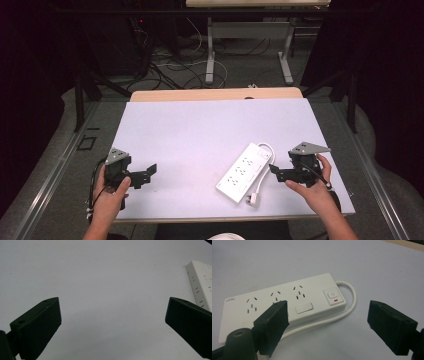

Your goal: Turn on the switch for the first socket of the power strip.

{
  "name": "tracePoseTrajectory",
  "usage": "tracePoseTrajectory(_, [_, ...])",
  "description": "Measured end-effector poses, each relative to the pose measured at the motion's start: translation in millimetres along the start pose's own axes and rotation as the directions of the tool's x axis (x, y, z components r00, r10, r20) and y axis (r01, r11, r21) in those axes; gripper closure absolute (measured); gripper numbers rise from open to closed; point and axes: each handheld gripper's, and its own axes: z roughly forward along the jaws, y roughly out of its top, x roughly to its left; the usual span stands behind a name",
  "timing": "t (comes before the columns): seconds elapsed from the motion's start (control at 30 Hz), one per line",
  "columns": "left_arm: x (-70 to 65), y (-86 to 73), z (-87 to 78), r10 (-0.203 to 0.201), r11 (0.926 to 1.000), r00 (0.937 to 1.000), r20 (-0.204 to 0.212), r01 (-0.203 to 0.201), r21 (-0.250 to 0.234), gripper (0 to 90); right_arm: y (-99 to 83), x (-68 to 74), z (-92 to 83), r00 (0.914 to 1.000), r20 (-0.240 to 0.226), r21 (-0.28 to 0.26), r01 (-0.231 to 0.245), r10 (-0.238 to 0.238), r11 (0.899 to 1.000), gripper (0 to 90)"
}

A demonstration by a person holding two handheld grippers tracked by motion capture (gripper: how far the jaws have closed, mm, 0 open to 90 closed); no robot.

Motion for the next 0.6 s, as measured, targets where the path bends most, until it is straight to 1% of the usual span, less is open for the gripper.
tracePoseTrajectory(0.07, [0.0,0.0,-0.2,0.007,1.0000,1.0000,-0.002,-0.007,0.005,0.4,3.9,1.3,2.2,0.9998,-0.011,0.021,0.019,-0.019,1.000,17.3])
tracePoseTrajectory(0.1, [-0.2,-0.2,0.0,0.008,1.0000,1.0000,-0.005,-0.008,0.002,0.4,3.9,1.3,2.2,0.9998,-0.011,0.021,0.019,-0.019,1.000,17.3])
tracePoseTrajectory(0.2, [-0.7,-0.2,0.0,0.008,1.0000,0.9999,-0.006,-0.008,0.003,0.4,11.1,6.0,6.9,0.9994,-0.013,0.055,0.033,-0.032,0.998,17.6])
tracePoseTrajectory(0.23, [-0.8,-0.1,-0.1,0.009,1.0000,0.9999,-0.006,-0.009,0.003,0.4,12.8,6.2,8.6,0.9991,-0.016,0.058,0.041,-0.040,0.997,17.6])
tracePoseTrajectory(0.3, [-1.2,-0.1,0.0,0.007,1.0000,1.0000,-0.007,-0.007,0.000,0.4,14.5,6.8,9.8,0.9991,-0.018,0.064,0.038,-0.037,0.997,17.6])
tracePoseTrajectory(0.37, [-1.6,-0.2,0.0,0.008,1.0000,0.9999,-0.010,-0.008,-0.003,0.4,17.1,7.1,13.2,0.9987,-0.020,0.066,0.048,-0.047,0.997,17.9])
tracePoseTrajectory(0.43, [-1.8,-0.1,-0.1,0.010,1.0000,0.9999,-0.012,-0.010,-0.002,0.4,21.1,8.1,17.6,0.9989,-0.021,0.082,0.044,-0.042,0.996,18.3])
tracePoseTrajectory(0.5, [-2.0,0.0,-0.2,0.010,1.0000,0.9999,-0.013,-0.010,-0.002,0.4,22.4,8.1,19.2,0.9986,-0.023,0.081,0.049,-0.048,0.995,18.6])
tracePoseTrajectory(0.6, [-2.0,-0.1,-0.2,0.015,0.9999,0.9998,-0.013,-0.015,0.002,0.4,26.4,7.9,22.9,0.9986,-0.027,0.091,0.047,-0.044,0.995,21.0])
